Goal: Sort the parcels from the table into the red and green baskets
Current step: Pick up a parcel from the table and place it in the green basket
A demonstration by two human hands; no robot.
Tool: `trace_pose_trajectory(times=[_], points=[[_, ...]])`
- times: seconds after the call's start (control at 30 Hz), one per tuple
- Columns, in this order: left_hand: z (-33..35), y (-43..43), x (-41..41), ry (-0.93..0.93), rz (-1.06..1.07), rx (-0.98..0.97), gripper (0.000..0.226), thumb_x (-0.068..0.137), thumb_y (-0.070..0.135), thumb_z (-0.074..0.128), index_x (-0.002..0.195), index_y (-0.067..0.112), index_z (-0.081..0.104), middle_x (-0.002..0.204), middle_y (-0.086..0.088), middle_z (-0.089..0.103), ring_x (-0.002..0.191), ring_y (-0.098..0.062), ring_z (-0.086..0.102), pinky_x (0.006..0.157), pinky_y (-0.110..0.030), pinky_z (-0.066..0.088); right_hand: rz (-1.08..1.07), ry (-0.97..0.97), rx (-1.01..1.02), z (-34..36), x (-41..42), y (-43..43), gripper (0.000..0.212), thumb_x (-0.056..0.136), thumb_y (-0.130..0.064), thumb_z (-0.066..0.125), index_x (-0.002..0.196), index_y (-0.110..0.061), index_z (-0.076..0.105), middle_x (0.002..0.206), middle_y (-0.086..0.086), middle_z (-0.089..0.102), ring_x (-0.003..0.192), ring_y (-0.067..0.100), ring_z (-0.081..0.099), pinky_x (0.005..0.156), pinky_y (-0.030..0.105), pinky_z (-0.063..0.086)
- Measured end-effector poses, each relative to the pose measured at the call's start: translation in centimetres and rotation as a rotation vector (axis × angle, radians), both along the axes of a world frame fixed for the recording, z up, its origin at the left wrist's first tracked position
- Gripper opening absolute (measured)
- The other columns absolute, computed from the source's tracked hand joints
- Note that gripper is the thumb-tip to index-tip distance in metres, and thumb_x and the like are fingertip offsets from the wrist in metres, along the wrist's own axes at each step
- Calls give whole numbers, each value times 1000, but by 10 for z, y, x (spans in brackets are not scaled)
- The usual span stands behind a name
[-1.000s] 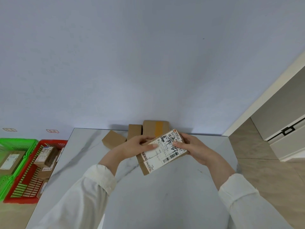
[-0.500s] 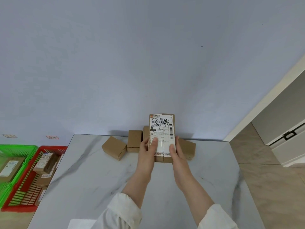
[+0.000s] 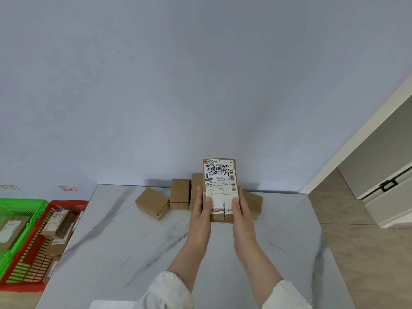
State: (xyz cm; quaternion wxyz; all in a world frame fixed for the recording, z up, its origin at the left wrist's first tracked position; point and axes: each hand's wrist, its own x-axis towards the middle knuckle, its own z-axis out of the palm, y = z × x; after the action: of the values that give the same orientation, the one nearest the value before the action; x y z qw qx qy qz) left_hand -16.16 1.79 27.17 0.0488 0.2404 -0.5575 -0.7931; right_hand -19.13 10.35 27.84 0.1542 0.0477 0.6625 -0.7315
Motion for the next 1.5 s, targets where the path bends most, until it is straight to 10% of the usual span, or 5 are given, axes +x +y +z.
trace_pose_trajectory(times=[0.87,1.5], points=[[-17,-35,30,-61,223,20,48,99,28,42,145,32,29,131,10,55,120,-7,52,102,-26,39,194,-24,16,-30,13,-42,43,101,-26,37,143,-33,32,131,-10,53,117,6,52,91,19,41],[-53,-326,384,-134,926,80,42,99,22,44,141,26,41,132,2,57,117,-15,57,98,-30,46,861,-72,65,-64,328,-372,39,100,-19,40,139,-22,42,126,1,59,106,13,60,75,17,52]])
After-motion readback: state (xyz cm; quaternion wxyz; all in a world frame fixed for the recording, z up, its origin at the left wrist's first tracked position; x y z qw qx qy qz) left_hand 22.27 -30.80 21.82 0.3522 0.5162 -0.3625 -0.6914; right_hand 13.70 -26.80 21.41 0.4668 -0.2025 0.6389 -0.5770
